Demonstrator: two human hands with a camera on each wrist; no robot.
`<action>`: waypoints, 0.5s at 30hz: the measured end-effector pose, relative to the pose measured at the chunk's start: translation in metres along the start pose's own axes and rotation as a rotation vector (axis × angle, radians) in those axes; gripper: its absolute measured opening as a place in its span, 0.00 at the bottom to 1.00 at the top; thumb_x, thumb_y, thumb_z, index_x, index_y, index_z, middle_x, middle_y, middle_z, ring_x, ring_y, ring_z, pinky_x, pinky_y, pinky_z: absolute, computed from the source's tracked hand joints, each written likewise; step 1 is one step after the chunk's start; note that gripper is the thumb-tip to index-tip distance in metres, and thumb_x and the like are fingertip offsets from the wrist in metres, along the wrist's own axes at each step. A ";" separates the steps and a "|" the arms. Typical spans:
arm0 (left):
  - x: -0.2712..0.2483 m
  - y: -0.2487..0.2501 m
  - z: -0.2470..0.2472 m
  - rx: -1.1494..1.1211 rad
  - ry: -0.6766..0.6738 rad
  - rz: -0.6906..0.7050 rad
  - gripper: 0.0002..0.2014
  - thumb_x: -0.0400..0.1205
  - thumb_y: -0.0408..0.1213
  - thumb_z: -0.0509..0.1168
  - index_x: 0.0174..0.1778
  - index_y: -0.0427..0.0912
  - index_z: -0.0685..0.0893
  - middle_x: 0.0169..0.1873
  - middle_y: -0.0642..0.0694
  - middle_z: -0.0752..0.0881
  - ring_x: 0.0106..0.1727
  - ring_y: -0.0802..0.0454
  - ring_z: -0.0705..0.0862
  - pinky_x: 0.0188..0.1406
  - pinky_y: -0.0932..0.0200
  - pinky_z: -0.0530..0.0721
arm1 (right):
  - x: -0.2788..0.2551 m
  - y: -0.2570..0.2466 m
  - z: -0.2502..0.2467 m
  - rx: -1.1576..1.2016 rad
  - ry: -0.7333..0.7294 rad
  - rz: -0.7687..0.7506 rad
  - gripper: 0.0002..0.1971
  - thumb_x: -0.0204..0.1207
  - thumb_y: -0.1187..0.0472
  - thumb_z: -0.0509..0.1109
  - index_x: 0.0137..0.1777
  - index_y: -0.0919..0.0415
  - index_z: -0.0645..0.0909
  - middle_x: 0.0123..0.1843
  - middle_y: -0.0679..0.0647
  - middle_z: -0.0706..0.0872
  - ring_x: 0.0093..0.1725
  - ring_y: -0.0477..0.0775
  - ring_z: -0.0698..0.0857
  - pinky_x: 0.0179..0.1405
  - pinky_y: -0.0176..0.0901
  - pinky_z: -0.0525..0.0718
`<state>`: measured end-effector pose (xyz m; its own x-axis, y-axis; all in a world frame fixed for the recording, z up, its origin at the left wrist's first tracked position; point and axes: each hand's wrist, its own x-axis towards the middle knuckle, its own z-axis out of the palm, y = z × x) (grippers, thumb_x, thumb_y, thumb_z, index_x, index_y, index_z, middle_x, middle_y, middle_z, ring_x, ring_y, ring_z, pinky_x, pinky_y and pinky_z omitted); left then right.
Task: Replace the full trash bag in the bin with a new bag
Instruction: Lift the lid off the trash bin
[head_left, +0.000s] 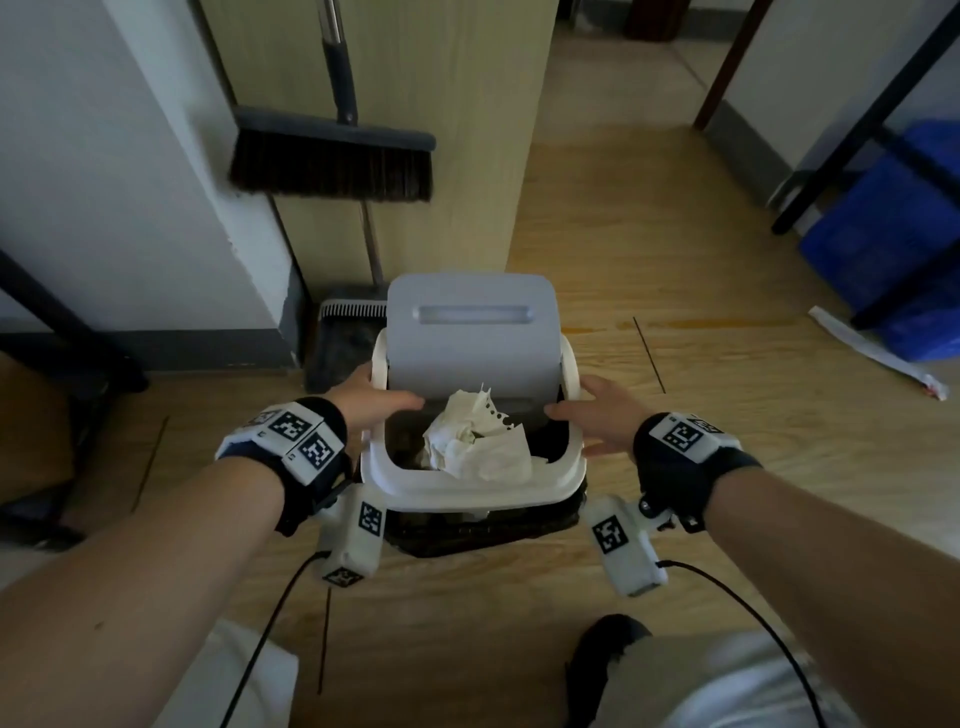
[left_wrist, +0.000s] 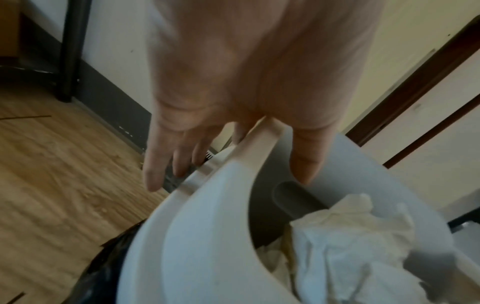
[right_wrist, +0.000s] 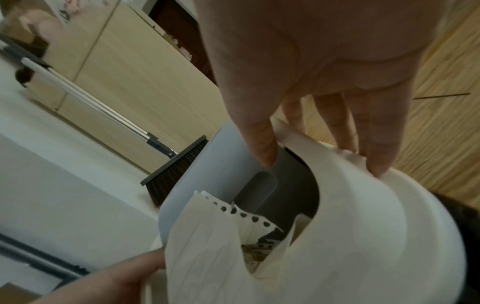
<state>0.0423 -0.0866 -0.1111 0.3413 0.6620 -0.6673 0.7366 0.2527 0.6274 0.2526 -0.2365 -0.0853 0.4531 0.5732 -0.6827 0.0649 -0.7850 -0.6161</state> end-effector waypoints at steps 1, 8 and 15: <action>-0.014 0.005 0.001 0.017 -0.017 -0.014 0.39 0.72 0.44 0.75 0.77 0.47 0.66 0.68 0.41 0.80 0.67 0.40 0.79 0.68 0.48 0.76 | 0.002 0.001 0.002 -0.017 0.003 0.002 0.24 0.76 0.62 0.70 0.72 0.53 0.71 0.62 0.56 0.85 0.58 0.58 0.85 0.49 0.52 0.87; -0.015 -0.002 -0.007 0.045 0.021 -0.113 0.26 0.77 0.35 0.68 0.71 0.46 0.69 0.59 0.33 0.83 0.60 0.35 0.83 0.60 0.36 0.82 | 0.005 -0.002 0.019 -0.087 0.002 -0.066 0.24 0.75 0.61 0.69 0.72 0.54 0.72 0.61 0.58 0.86 0.58 0.61 0.86 0.58 0.58 0.86; -0.012 -0.016 -0.023 0.017 0.076 -0.142 0.21 0.78 0.31 0.64 0.68 0.40 0.73 0.56 0.35 0.82 0.46 0.42 0.82 0.43 0.46 0.84 | 0.008 -0.012 0.042 -0.175 -0.018 -0.143 0.29 0.70 0.64 0.70 0.73 0.57 0.71 0.61 0.61 0.85 0.59 0.64 0.85 0.64 0.61 0.82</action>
<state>0.0133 -0.0823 -0.1040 0.1883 0.6723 -0.7160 0.7843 0.3359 0.5216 0.2180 -0.2126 -0.0995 0.4120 0.6845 -0.6014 0.2809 -0.7233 -0.6309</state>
